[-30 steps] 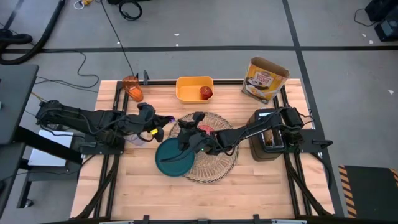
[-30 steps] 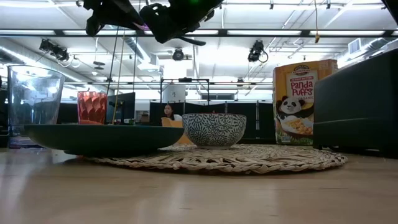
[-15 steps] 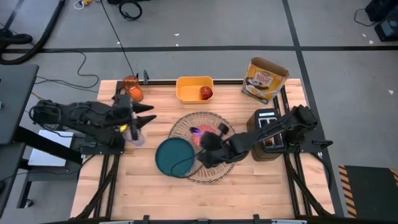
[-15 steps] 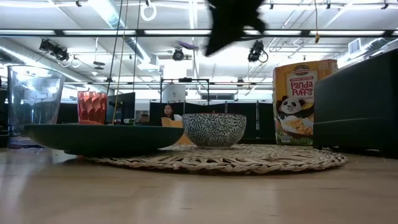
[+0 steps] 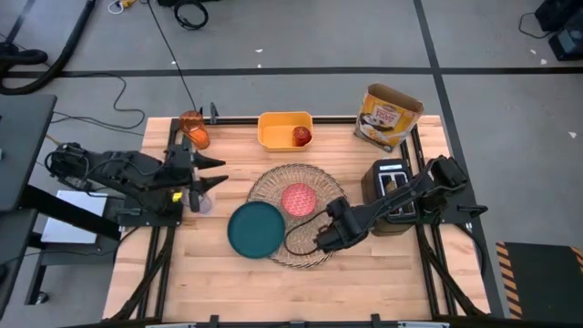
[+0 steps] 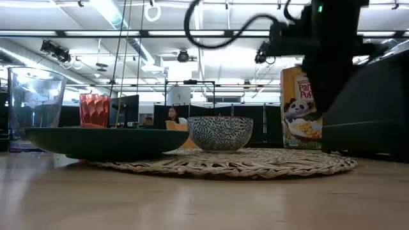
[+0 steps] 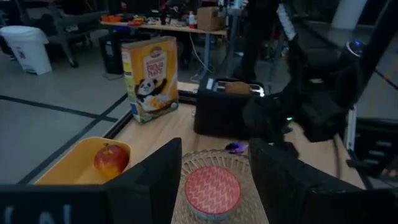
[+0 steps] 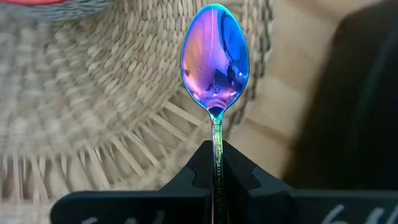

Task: Arrange a breakfast setting
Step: Put the blue spoon on the right side of the brown table mat

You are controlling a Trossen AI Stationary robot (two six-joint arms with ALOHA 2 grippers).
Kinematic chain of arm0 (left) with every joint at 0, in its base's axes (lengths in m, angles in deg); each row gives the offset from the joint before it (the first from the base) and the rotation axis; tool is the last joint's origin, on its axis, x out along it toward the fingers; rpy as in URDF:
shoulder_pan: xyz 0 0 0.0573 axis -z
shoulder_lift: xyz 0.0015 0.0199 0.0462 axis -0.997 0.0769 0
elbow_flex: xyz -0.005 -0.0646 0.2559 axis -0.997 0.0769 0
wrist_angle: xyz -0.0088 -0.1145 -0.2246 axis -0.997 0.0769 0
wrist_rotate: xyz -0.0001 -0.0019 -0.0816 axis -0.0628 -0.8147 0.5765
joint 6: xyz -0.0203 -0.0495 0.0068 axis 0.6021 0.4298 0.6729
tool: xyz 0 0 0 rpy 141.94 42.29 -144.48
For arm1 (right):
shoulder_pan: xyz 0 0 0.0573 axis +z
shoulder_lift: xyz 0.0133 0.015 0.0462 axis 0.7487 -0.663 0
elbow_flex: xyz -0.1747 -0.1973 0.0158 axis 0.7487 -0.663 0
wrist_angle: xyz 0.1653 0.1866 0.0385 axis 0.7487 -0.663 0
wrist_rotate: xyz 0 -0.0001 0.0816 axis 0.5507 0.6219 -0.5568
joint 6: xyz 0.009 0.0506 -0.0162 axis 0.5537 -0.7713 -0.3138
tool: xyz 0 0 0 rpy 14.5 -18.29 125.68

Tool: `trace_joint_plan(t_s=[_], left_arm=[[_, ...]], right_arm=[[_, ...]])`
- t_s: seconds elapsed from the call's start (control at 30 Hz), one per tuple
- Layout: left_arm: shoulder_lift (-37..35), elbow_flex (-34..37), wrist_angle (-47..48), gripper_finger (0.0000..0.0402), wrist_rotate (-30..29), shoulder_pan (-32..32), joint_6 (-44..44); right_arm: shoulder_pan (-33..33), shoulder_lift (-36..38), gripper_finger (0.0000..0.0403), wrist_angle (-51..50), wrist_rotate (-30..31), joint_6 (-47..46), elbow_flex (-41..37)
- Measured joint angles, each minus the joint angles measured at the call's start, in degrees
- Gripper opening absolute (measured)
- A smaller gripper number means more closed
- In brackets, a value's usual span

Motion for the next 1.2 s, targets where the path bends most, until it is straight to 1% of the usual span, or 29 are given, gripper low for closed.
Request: trace_joint_plan(t_s=[0.1, 0.23, 0.33, 0.43, 0.53, 0.77, 0.9, 1.2], left_arm=[[0.6, 0.0, 0.6, 0.0192, 0.0, 0.8, -0.7], [0.9, 0.0, 1.9, 0.0192, 0.0, 1.2, -0.7], [1.0, 0.0, 3.7, 0.0192, 0.0, 1.2, -0.8], [1.0, 0.0, 4.1, 0.0192, 0.0, 1.2, -0.8], [1.0, 0.0, 4.3, 0.0192, 0.0, 1.4, -0.7], [1.0, 0.0, 4.3, 0.0192, 0.0, 2.5, -0.8], [1.0, 0.0, 4.3, 0.0192, 0.0, 3.0, -0.8], [1.0, 0.0, 4.3, 0.0192, 0.0, 3.7, -0.7]], right_arm=[[-0.3, 0.0, 0.0015, 5.2, 2.2, -5.5, -4.1], [-1.1, 0.0, 0.0015, 9.7, 4.9, -11.9, -8.1], [-2.1, 0.0, 0.0015, 13.7, 5.5, -13.4, -10.2], [-2.8, 0.0, 0.0015, 20.7, 5.7, -13.1, -12.5], [-3.1, 0.0, 0.0015, 24.8, 4.1, -13.1, -13.8], [-2.1, 0.0, 0.0018, 24.4, 3.6, -16.3, -13.9], [-2.2, 0.0, 0.0021, 24.5, 5.5, -17.4, -13.9], [-2.4, 0.0, 0.0058, 26.0, 4.3, -18.1, -13.9]])
